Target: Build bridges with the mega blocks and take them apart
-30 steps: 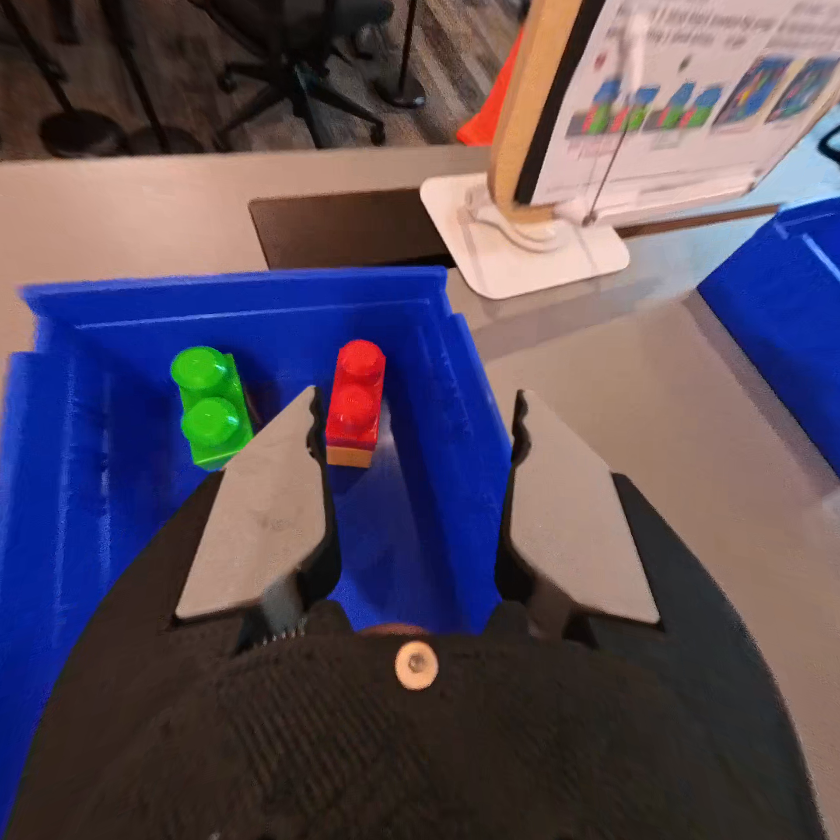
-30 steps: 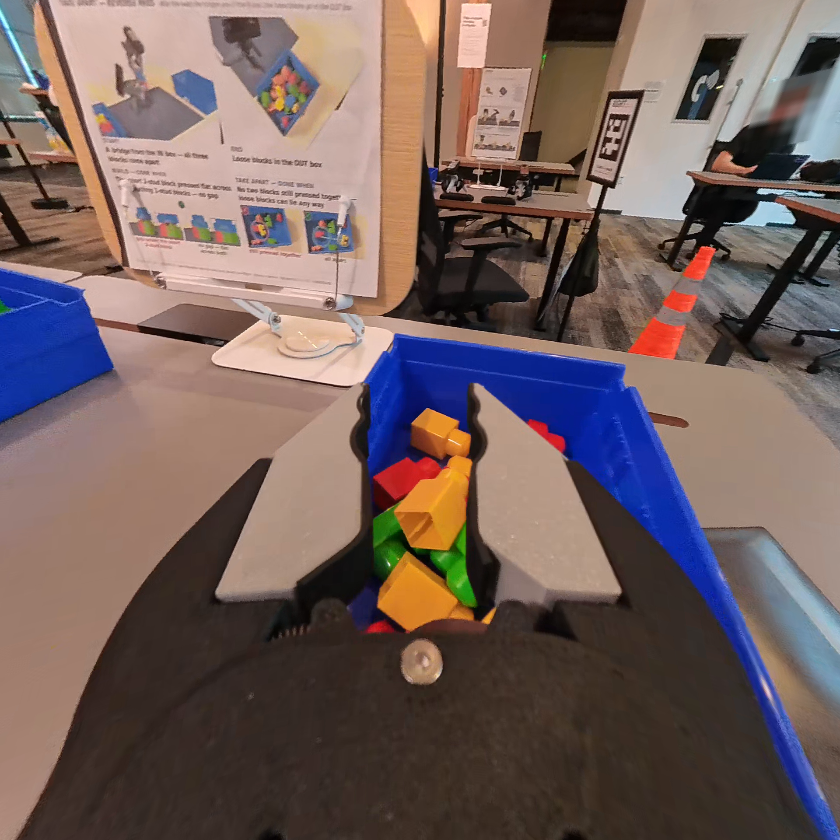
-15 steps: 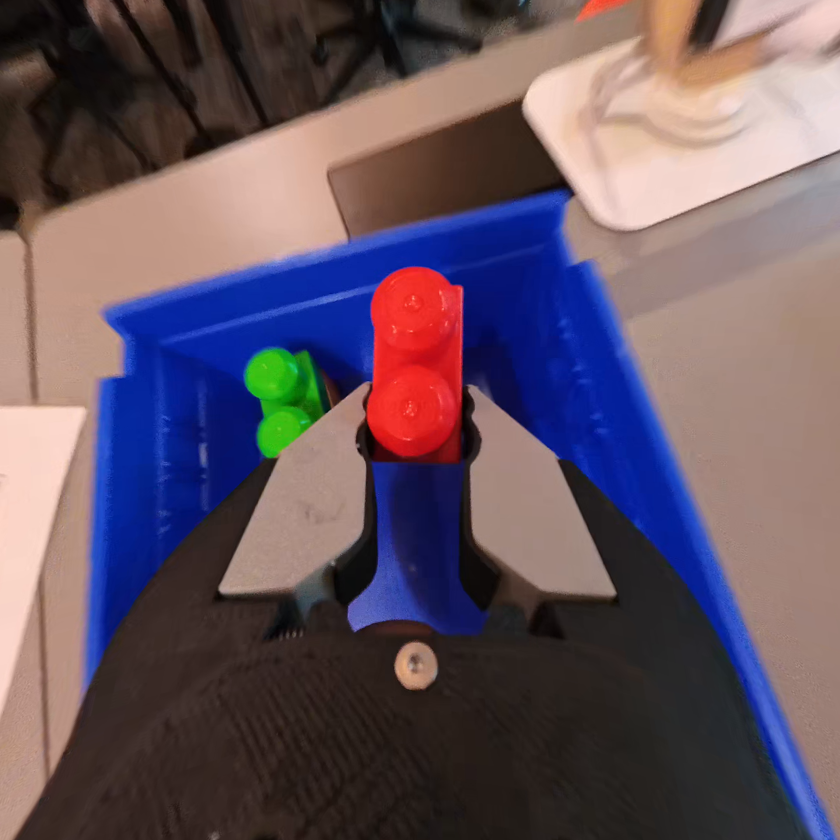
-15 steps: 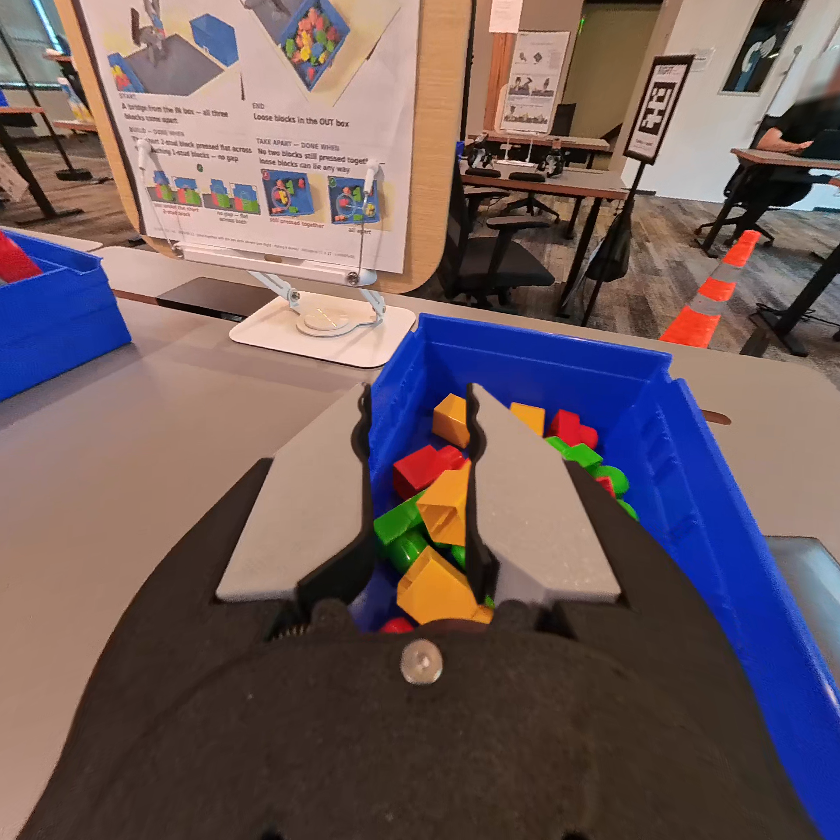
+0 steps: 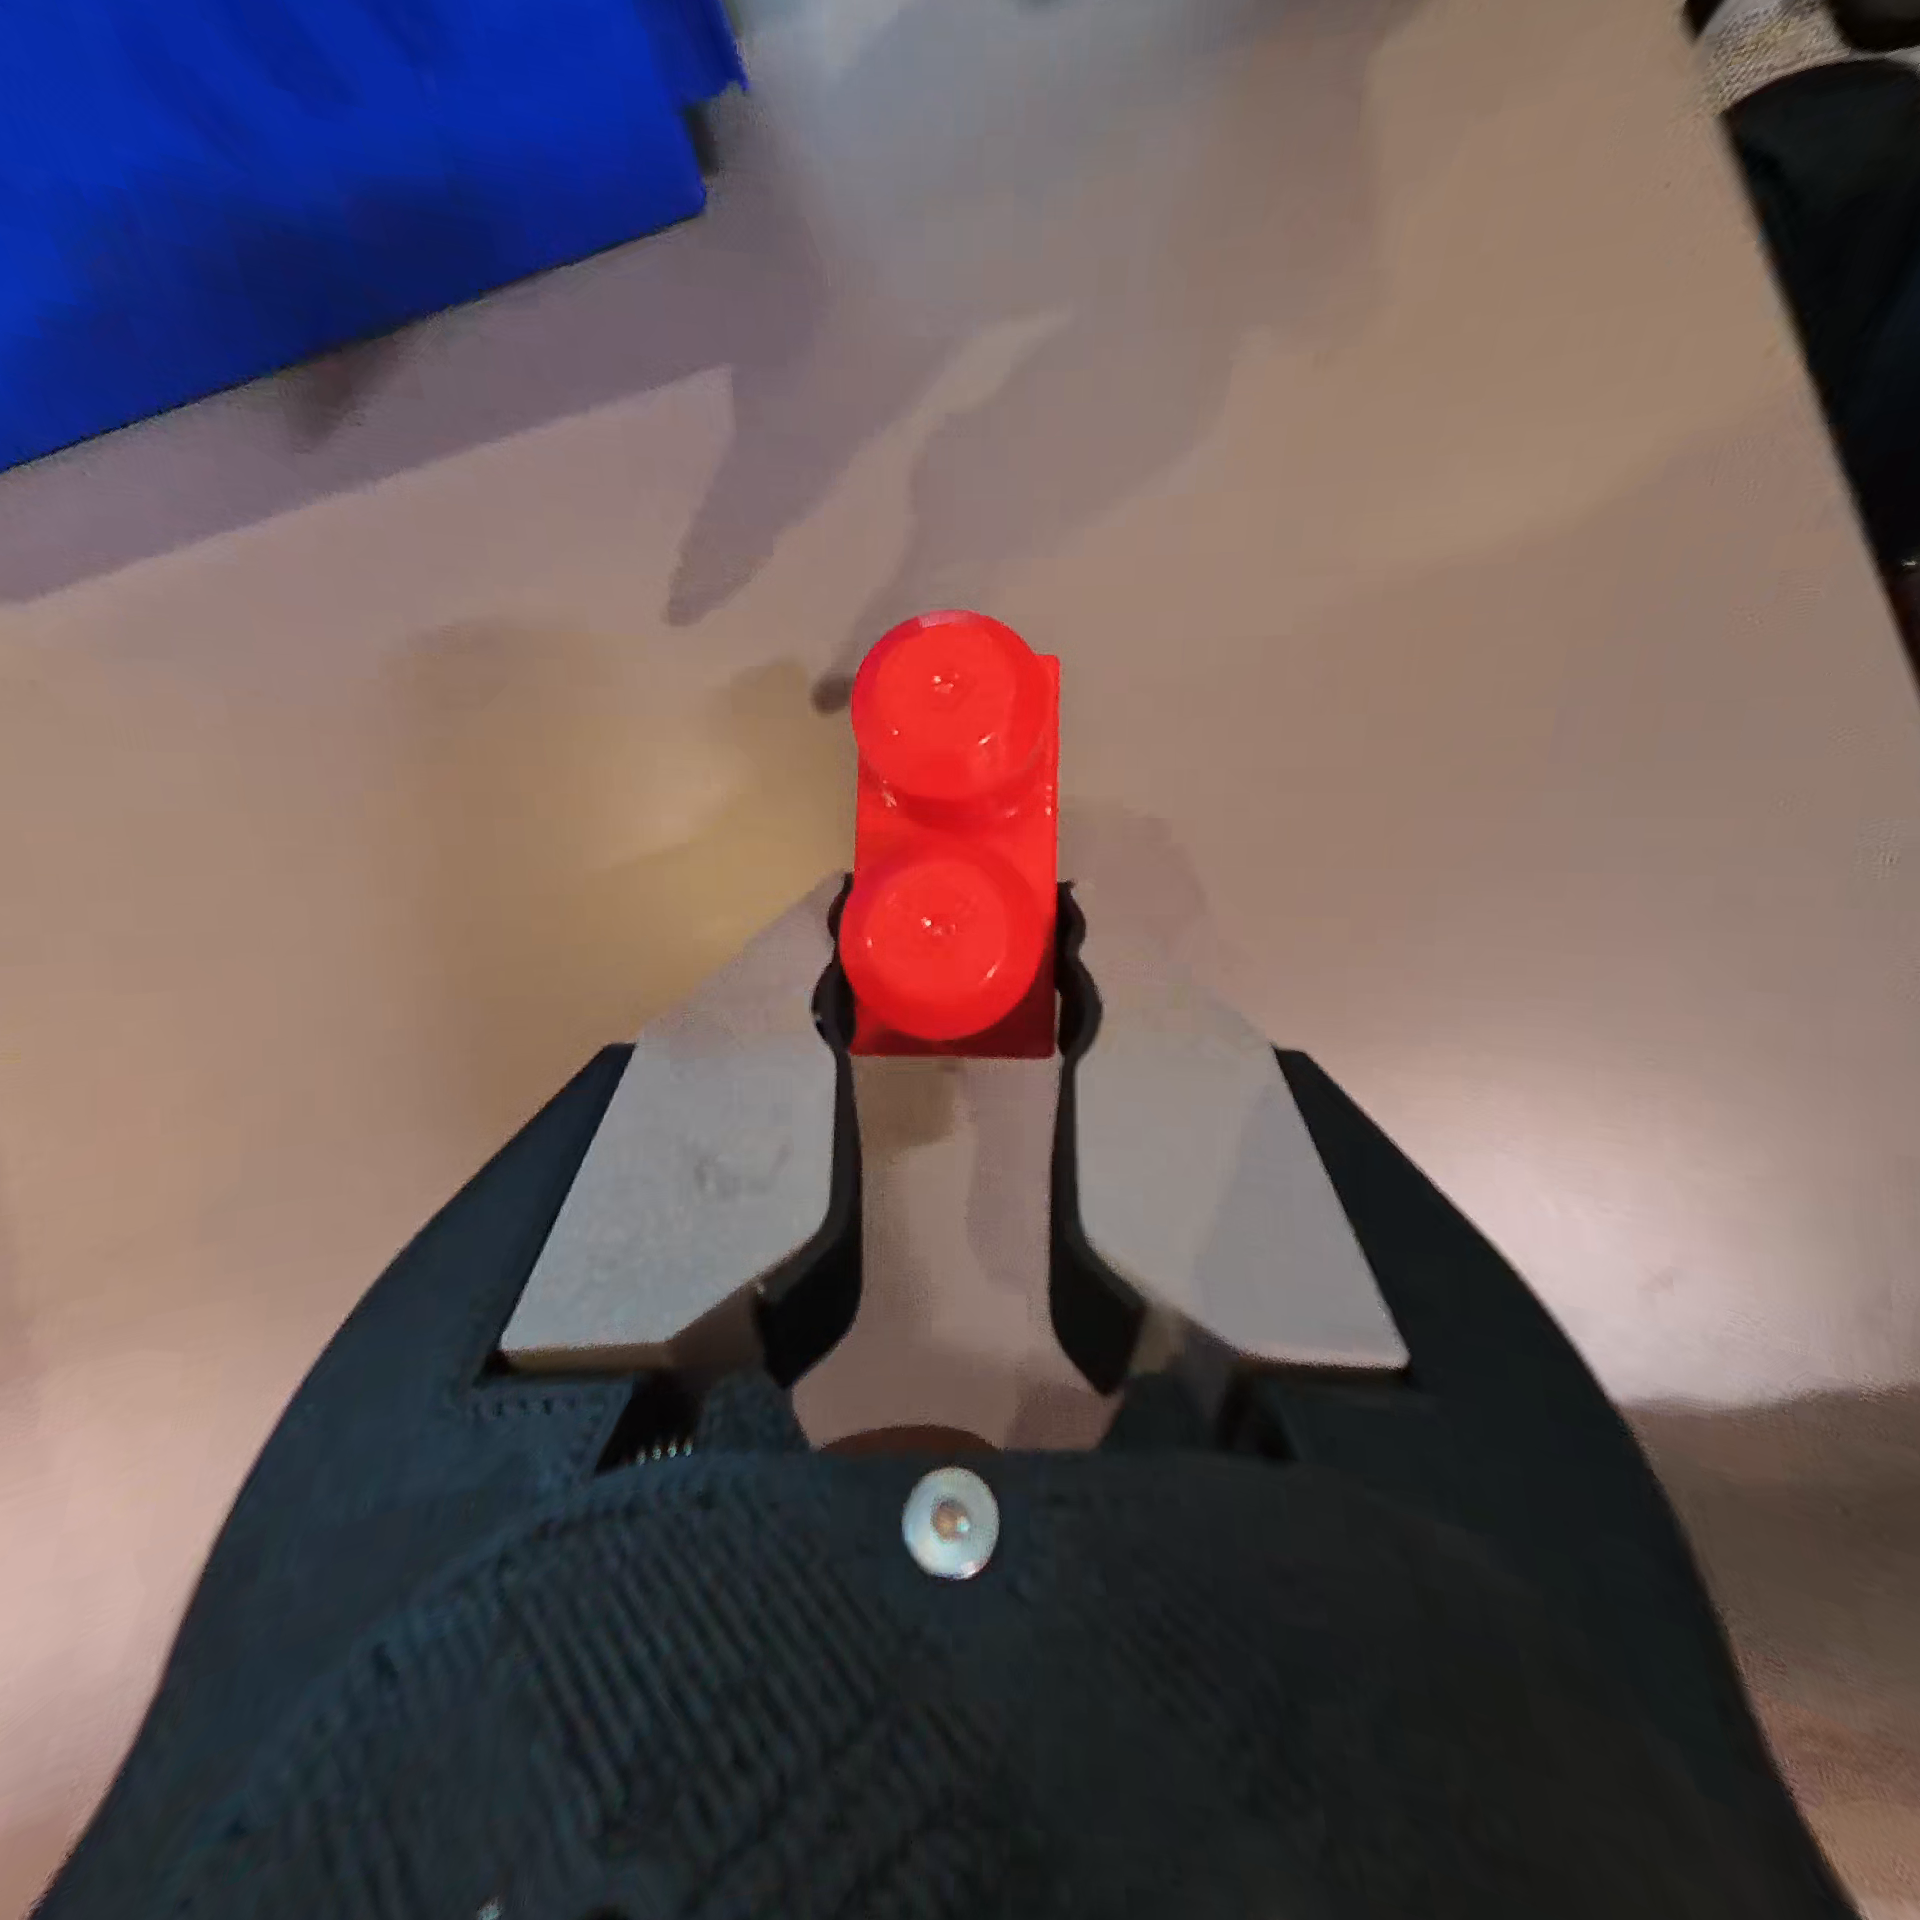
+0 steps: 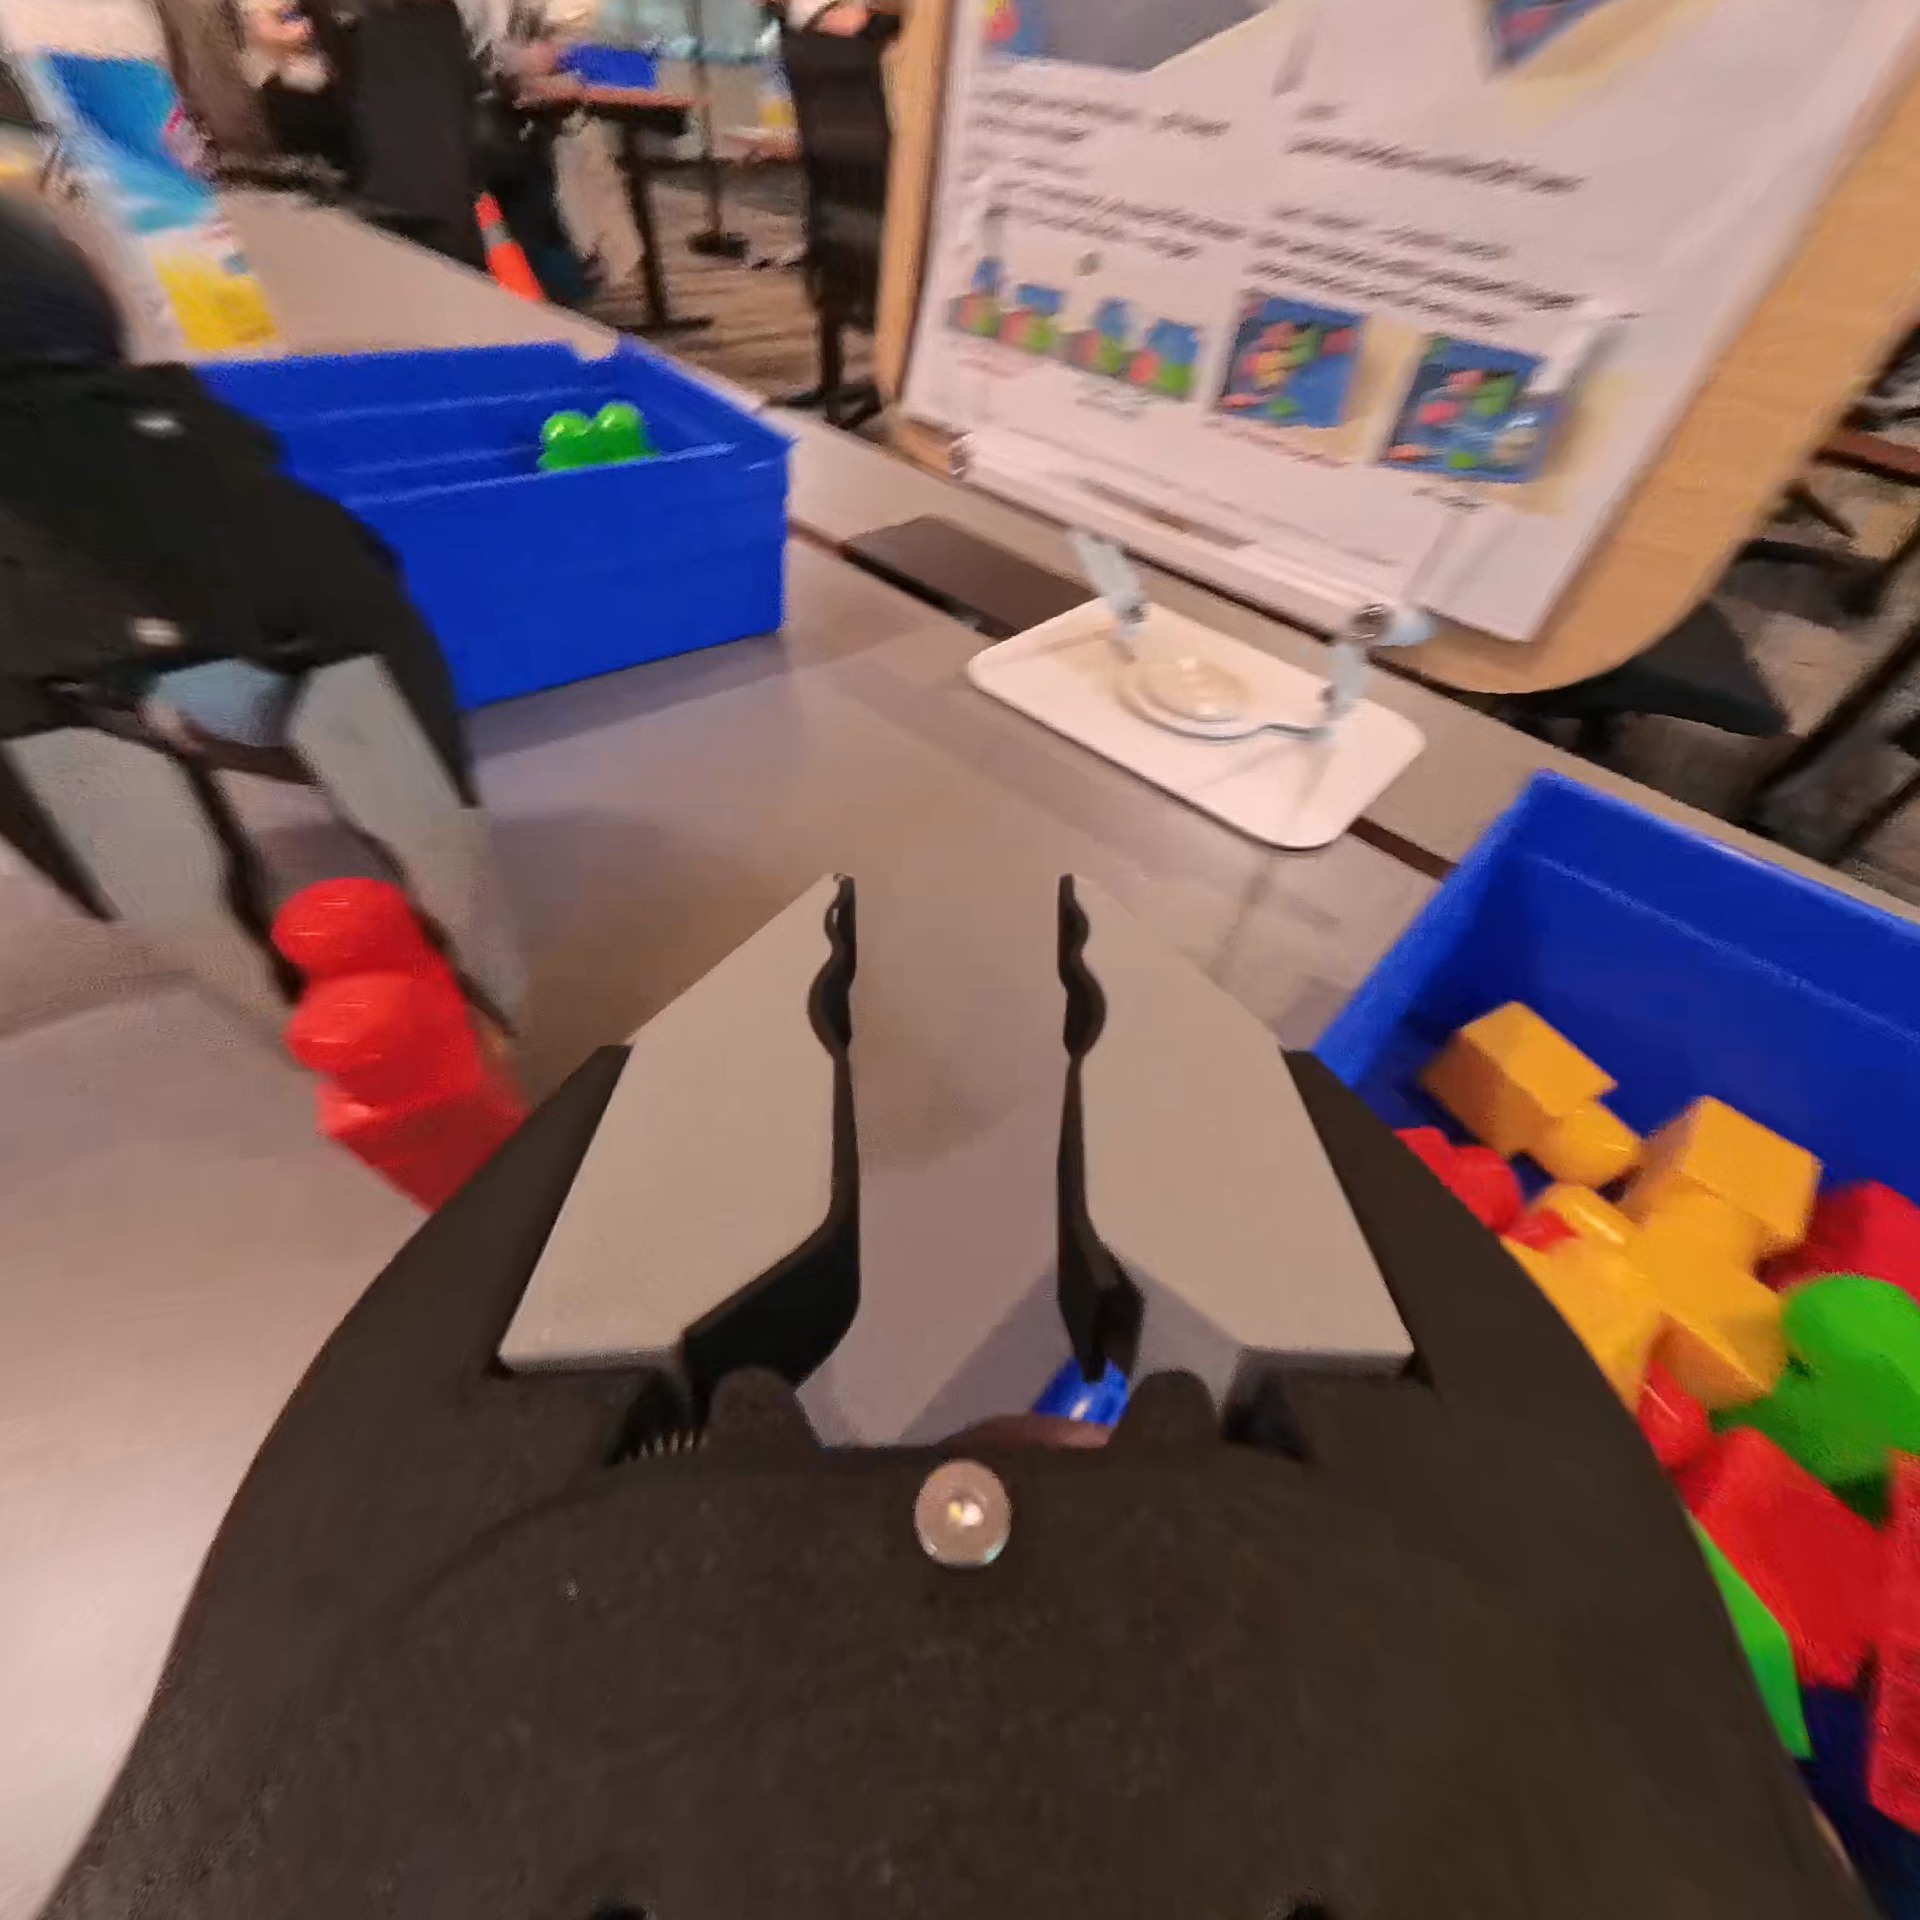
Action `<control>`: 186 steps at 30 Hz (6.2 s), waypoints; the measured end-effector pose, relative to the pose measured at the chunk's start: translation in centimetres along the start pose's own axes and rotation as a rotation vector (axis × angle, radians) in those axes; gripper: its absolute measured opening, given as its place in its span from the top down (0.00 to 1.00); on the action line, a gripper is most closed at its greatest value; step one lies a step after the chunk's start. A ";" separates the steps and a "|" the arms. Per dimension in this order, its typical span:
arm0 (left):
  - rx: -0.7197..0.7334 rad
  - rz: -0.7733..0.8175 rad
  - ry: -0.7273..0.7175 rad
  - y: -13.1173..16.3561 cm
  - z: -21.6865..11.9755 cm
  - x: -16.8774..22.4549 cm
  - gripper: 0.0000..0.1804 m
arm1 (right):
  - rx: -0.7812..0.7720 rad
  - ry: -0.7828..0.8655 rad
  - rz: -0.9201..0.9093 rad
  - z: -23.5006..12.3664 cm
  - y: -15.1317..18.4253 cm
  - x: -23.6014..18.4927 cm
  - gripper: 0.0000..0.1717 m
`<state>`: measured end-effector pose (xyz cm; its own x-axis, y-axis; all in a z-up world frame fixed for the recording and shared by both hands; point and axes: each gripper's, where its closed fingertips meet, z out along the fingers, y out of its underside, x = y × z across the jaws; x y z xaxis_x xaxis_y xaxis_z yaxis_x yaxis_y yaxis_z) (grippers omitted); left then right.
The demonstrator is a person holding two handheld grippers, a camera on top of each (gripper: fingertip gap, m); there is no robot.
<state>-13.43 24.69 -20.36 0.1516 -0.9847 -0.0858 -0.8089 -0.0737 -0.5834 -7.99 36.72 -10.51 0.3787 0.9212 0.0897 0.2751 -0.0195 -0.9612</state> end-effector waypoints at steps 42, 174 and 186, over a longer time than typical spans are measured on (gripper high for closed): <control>0.129 -0.519 -0.489 1.4 2.2 -0.4 0.59 | -0.580 -0.291 -0.118 3.7 11.3 -10.3 1.00; -0.006 -0.458 -0.810 0.6 1.8 -6.2 0.51 | -0.244 -0.434 0.456 5.1 4.8 -11.2 0.80; 0.020 -0.437 -0.812 0.4 1.4 -6.0 0.51 | -0.222 -0.463 0.485 5.1 4.4 -11.1 0.81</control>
<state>-13.88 30.80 -21.16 0.7995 -0.4564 -0.3905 -0.5770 -0.4027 -0.7106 -15.43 28.40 -17.07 0.1034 0.8581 -0.5029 0.3631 -0.5033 -0.7841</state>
